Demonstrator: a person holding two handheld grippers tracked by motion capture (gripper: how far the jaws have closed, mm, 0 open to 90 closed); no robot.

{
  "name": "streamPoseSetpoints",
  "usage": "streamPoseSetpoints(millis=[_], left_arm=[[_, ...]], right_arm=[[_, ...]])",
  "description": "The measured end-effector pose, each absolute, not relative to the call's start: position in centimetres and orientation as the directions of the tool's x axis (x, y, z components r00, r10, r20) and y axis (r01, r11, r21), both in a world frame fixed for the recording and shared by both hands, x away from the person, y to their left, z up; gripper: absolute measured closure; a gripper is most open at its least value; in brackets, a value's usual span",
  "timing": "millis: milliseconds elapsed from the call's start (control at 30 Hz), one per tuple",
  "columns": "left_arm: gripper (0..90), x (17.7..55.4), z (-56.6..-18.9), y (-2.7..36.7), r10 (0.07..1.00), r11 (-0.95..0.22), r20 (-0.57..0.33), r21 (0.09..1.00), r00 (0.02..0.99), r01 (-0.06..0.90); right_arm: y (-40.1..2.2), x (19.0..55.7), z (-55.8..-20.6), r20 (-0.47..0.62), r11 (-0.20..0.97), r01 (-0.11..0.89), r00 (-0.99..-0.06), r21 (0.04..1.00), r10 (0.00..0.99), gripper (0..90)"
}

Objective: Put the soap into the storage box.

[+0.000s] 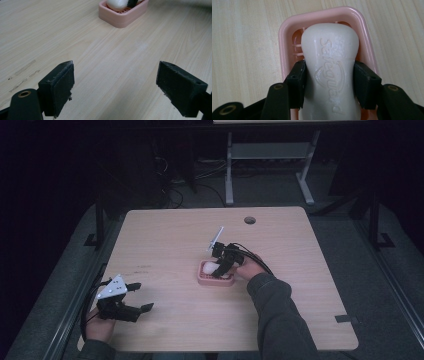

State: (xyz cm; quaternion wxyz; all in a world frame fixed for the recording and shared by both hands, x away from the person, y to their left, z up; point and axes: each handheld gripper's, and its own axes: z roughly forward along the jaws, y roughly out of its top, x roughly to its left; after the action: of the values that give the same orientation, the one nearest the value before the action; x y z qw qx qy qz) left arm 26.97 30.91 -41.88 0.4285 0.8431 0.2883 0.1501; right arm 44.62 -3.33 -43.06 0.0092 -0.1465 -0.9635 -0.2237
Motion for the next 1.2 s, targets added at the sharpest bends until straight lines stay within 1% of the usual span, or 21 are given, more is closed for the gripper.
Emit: streamPoseSetpoints(millis=[167,300,1000,1200], left_arm=[[14.8,27.0,-41.9,30.9,0.614,-0.468,0.007,0.808,0.789,0.357],[14.8,27.0,-41.9,30.9,0.614,-0.468,0.006,0.808,0.789,0.358],[14.8,27.0,-41.9,30.8,0.613,-0.47,0.007,0.807,0.79,0.357],[14.8,27.0,-41.9,30.8,0.613,-0.471,0.007,0.806,0.79,0.359]], right_arm=[[-3.3,44.6,-43.1,0.082,0.857,0.292,-0.955,0.425,0.285,47.1],[-3.3,44.5,-43.0,0.082,0.857,0.294,-0.954,0.423,0.287,44.8],[-4.4,44.0,-41.2,0.065,0.823,0.298,-0.95,0.484,0.306,42.2],[-4.7,43.7,-40.7,0.052,0.817,0.301,-0.947,0.491,0.318,40.1]])
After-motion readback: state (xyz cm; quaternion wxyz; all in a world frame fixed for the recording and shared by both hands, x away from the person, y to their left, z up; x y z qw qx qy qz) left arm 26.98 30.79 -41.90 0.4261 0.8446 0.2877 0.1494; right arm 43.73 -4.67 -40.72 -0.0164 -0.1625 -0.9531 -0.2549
